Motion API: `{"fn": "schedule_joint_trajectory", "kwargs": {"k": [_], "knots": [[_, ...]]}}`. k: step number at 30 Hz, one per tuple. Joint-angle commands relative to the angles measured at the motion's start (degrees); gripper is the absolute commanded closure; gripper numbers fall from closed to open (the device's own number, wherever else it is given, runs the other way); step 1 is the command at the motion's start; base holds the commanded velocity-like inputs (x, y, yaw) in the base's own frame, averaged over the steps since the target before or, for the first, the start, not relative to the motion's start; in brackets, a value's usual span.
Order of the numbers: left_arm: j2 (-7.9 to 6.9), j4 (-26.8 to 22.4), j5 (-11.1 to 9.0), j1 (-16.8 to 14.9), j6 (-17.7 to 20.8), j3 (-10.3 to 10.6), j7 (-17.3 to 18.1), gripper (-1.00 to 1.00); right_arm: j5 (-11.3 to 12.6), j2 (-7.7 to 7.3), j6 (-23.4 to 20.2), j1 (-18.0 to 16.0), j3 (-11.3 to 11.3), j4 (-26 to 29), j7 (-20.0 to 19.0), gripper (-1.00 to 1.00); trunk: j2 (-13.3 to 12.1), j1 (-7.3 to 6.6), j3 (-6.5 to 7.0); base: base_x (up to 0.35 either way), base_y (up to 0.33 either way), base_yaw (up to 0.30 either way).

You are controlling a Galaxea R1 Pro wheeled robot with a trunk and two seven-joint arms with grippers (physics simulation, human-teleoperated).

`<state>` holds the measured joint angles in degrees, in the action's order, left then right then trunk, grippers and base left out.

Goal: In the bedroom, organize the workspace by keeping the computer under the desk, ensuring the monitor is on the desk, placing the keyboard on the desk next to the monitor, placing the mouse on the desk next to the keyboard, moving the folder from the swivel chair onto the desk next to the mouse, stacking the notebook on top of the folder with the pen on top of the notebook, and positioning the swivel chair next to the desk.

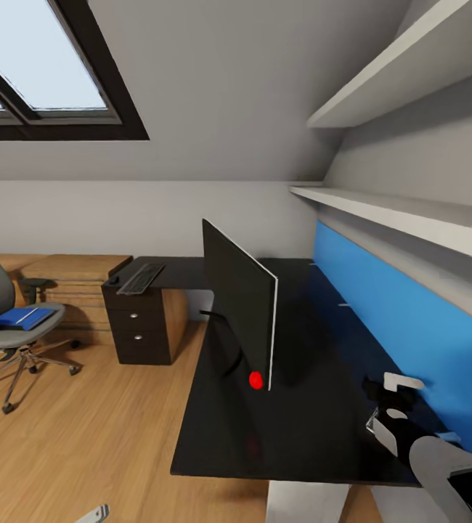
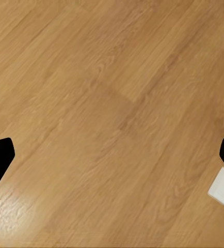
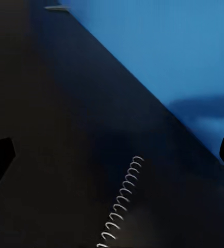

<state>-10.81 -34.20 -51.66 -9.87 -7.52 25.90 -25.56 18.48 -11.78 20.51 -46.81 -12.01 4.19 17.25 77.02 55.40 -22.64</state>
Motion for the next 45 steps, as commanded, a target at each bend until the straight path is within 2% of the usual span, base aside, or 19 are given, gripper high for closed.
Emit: {"fn": "schedule_joint_trajectory", "kwargs": {"k": [1, 4, 11, 17, 19, 22, 28, 31, 35, 36, 37, 41, 45], "knots": [[-0.08, -0.1, -0.4, -0.1, -0.4, 0.5, -0.4, -1.00, 0.5, -0.02, 0.1, 0.0, -0.5, 0.0, 0.2, -1.00, 0.0, 0.03, -0.07, 0.296, -0.118, 0.000], [-0.08, -0.1, -0.1, -0.1, -0.4, 0.5, -0.4, -1.00, 0.5, -0.05, 0.0, 0.0, -0.5, 0.0, 0.2, -1.00, 0.0, 0.03, -0.07, 0.284, -0.145, 0.000], [-0.08, -0.1, 0.2, -0.1, -0.4, 0.5, -0.4, -1.00, 0.7, -1.13, -1.7, 0.0, -0.3, -0.1, 0.2, -1.00, 0.0, 0.03, -0.07, 0.111, -0.068, 0.000], [-0.41, -0.3, 0.2, -0.1, -0.5, 0.1, -0.1, -1.00, 1.0, -2.07, -6.9, 0.0, 0.0, 0.1, 0.4, -1.00, 0.0, 0.03, -0.07, 0.020, -0.012, 0.000], [-1.10, -0.9, 0.1, -0.1, -0.5, -0.2, 0.8, -1.00, 1.6, -2.73, -9.9, 0.0, 0.2, 0.3, 0.5, -1.00, 0.0, 0.03, -0.07, 0.005, -0.003, 0.000], [-1.82, -1.9, 0.0, -0.1, -0.4, -0.3, 1.5, -1.00, 2.5, -2.98, -11.7, 0.0, 0.3, 0.4, 0.5, -1.00, 0.0, 0.03, -0.07, 0.002, -0.001, 0.000], [-4.45, -6.8, -0.5, -0.1, 0.0, -0.4, 3.3, -1.00, 4.3, -3.18, -13.6, 0.0, 0.4, 0.7, 0.5, -1.00, 0.0, 0.03, -0.07, 0.000, 0.000, 0.000], [-5.01, -8.2, -1.2, -0.1, 0.1, -0.4, 3.6, -1.00, 4.5, -3.17, -13.8, 0.0, 0.4, 0.7, 0.5, -1.00, 0.0, 0.03, -0.07, 0.000, 0.000, 0.000], [-5.77, -10.0, -4.6, -0.1, 0.8, -0.4, 3.8, -1.00, 4.6, -3.16, -14.0, 0.0, 0.4, 0.7, 0.5, -1.00, 0.0, 0.03, -0.07, 0.000, 0.000, 0.000], [-6.71, -11.7, -7.4, -0.1, 1.5, -0.4, 3.9, -1.00, 4.7, -3.19, -14.0, 0.0, 0.4, 0.7, 0.5, -1.00, 0.0, 0.03, -0.07, 0.000, 0.000, 0.000], [-7.64, -13.1, -9.4, -0.1, 2.3, -0.4, 3.9, -1.00, 4.7, -3.18, -14.1, 0.0, 0.4, 0.7, 0.5, -1.00, 0.0, 0.03, -0.07, 0.000, 0.000, 0.000], [-9.52, -15.7, -12.8, 0.0, 4.3, -0.3, 3.9, -1.00, 4.7, -3.17, -14.1, 0.0, 0.4, 0.7, 0.5, -1.00, 0.0, 0.03, -0.07, 0.000, 0.000, 0.000], [-10.79, -18.1, -15.1, 0.0, 6.5, -0.3, 3.9, -1.00, 4.7, -3.05, -14.1, 0.0, 0.4, 0.7, 0.5, -1.00, 0.4, 0.25, -0.25, 0.000, 0.000, 0.000]]}}
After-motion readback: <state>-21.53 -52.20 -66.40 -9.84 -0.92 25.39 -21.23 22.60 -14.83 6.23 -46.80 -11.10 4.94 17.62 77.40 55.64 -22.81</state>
